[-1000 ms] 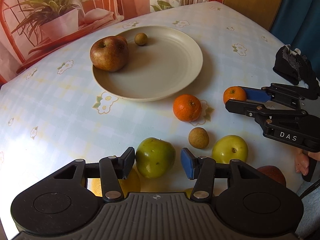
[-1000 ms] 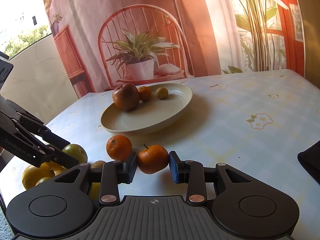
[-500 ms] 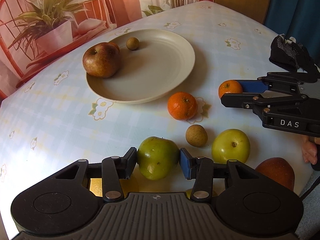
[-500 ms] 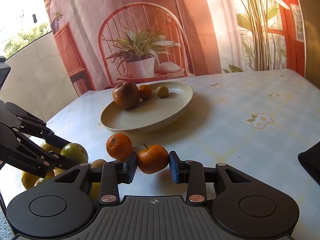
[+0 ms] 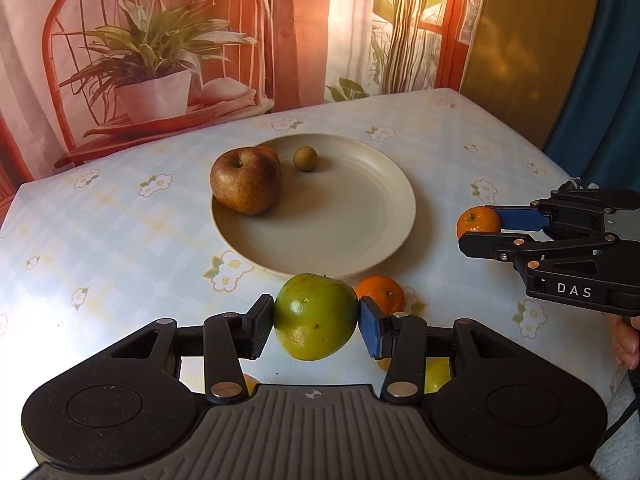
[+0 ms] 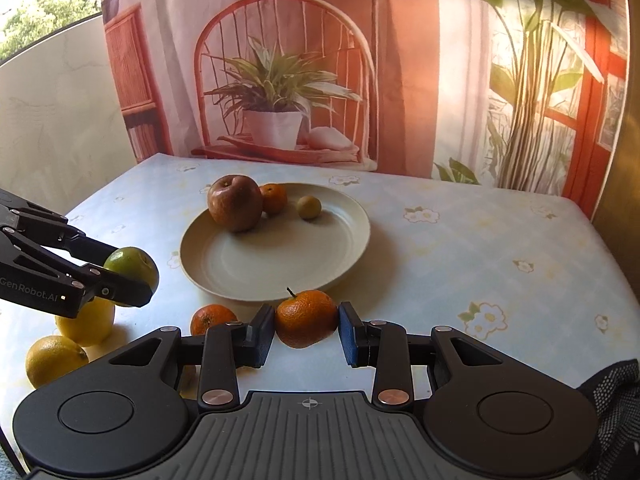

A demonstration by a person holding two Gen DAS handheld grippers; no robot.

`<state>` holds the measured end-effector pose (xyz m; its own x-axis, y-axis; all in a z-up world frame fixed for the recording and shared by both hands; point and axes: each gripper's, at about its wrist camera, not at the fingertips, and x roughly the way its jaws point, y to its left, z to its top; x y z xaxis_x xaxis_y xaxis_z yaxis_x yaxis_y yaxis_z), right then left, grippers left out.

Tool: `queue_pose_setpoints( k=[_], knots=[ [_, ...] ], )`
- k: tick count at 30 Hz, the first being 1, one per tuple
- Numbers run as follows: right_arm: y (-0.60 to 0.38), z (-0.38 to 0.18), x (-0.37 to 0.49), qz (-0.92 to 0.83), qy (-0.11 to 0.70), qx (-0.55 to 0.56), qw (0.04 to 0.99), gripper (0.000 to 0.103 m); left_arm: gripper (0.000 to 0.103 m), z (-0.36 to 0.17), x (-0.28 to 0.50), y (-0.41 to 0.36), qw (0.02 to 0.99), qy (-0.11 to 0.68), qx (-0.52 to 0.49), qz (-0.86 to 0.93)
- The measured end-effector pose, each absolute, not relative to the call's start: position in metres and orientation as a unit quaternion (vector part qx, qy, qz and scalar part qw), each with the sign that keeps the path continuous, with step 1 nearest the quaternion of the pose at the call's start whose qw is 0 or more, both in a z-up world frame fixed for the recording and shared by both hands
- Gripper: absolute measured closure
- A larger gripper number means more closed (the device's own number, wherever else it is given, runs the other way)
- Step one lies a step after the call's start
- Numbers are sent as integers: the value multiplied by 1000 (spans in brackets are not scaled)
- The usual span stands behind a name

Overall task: Organize fruits
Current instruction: 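Carry the green apple with the left gripper onto the plate while the right carries the mandarin there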

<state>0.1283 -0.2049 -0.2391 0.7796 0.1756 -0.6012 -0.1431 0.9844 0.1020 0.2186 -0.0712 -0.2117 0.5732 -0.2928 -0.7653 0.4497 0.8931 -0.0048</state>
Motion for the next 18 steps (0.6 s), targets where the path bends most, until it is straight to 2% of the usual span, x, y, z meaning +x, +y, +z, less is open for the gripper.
queue_pose_setpoints(
  k=[7, 18],
  knots=[
    [-191, -216, 154, 99, 339, -21, 935, 72, 55, -205, 223, -67, 893, 398, 60, -200],
    [-180, -219, 195, 107, 371, -67, 920, 72, 55, -211, 246, -66, 899, 394, 25, -189]
  ],
)
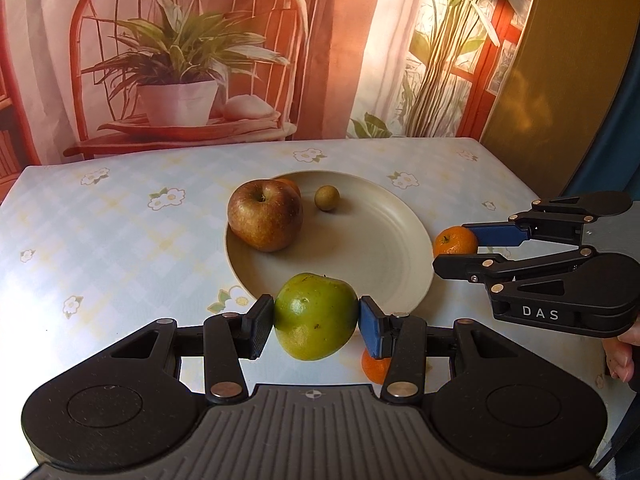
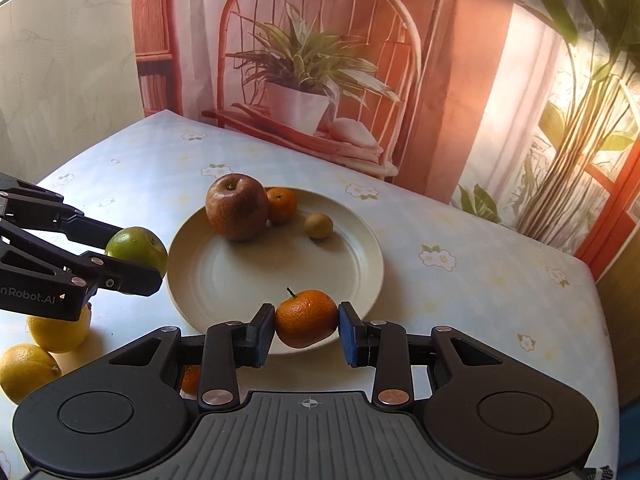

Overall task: Organize fruits
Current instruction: 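Carry the green apple with the left gripper onto the plate while the right carries the mandarin there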

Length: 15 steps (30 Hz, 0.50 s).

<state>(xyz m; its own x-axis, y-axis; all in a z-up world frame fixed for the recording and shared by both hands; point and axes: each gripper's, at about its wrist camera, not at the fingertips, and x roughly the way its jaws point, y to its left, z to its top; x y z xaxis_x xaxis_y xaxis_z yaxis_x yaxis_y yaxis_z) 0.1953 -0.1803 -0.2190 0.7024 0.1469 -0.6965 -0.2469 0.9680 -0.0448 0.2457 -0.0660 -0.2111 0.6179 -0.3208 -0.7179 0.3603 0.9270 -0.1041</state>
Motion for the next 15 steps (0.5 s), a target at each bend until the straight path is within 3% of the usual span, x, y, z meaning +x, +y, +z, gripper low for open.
queue_pose_setpoints(
  k=[15],
  knots=[
    [-190, -242, 260, 125, 387, -62, 911, 72, 55, -216, 289, -60, 898, 397, 11, -189]
  ],
)
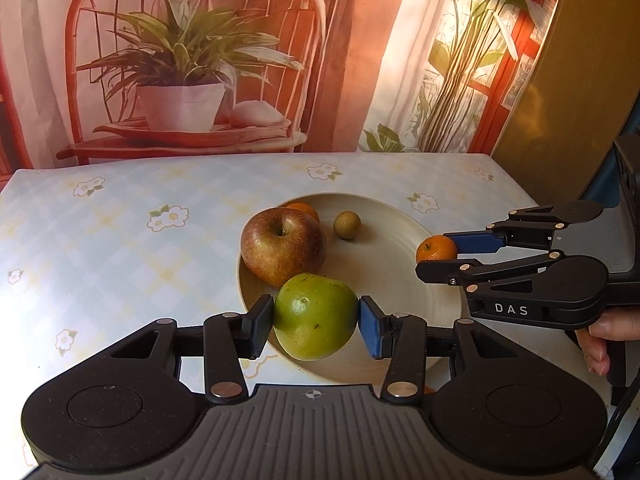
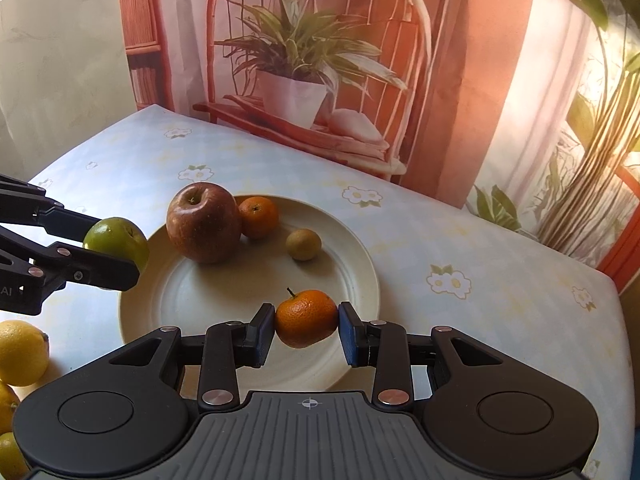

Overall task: Organize fruits
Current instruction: 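Carry the green apple with the left gripper onto the plate while the right carries the mandarin there, then open both grippers to release the green apple and mandarin on the plate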

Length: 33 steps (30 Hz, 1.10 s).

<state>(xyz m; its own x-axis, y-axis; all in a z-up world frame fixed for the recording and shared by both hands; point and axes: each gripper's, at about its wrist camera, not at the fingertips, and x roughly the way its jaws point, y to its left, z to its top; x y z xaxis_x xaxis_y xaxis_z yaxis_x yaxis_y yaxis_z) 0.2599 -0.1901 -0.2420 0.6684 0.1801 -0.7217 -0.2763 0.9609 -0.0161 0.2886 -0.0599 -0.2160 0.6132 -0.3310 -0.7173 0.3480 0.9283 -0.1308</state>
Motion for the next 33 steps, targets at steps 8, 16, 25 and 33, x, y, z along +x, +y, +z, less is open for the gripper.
queue_pose_setpoints(
  k=[8, 16, 25, 33],
  knots=[
    [-188, -258, 286, 135, 392, -65, 908, 72, 55, -235, 307, -68, 887, 421, 24, -189],
    [-184, -269, 312, 124, 398, -74, 906, 72, 54, -244, 314, -68, 887, 421, 31, -185],
    [-181, -271, 326, 118, 397, -91, 906, 71, 54, -246, 313, -70, 887, 418, 39, -190],
    [-181, -268, 321, 113, 395, -92, 907, 65, 53, -243, 314, -66, 889, 418, 19, -184]
  ],
)
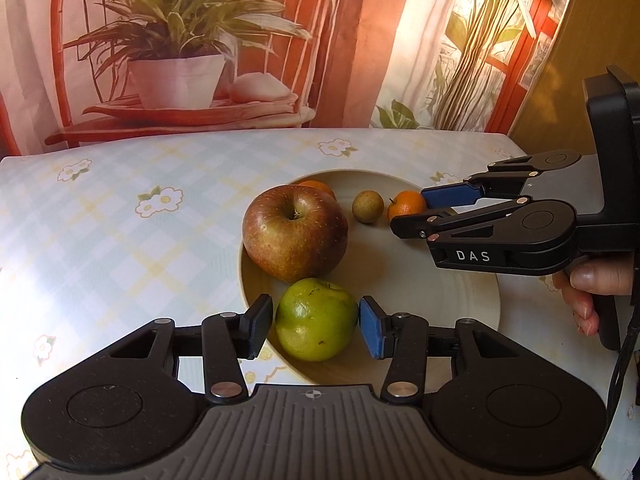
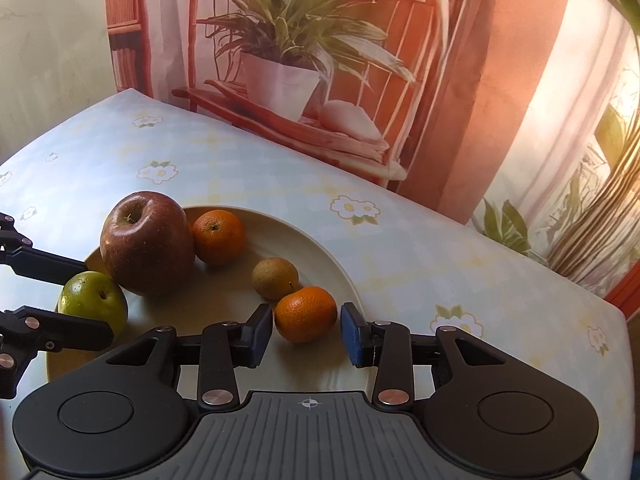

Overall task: Organize fruits
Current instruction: 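Open both grippers to release the green apple and mandarin on the plate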

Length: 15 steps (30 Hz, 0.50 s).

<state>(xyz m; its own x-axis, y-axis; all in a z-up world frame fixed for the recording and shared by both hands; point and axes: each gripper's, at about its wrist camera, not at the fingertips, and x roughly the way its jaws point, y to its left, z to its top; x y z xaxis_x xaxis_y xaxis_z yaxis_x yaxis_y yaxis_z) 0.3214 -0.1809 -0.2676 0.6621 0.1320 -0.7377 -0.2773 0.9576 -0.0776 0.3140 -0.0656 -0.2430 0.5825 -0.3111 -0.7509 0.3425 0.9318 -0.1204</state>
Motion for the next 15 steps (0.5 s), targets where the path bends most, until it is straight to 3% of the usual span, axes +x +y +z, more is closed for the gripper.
queue_pose_setpoints(
  k=[2, 15],
  knots=[
    [-183, -265, 318, 111, 397, -88, 907, 60, 53, -240, 312, -65, 891, 416, 18, -180],
    [-188, -235, 276, 97, 385, -81, 914, 60, 52, -208, 283, -58, 907, 385, 26, -167]
  ],
)
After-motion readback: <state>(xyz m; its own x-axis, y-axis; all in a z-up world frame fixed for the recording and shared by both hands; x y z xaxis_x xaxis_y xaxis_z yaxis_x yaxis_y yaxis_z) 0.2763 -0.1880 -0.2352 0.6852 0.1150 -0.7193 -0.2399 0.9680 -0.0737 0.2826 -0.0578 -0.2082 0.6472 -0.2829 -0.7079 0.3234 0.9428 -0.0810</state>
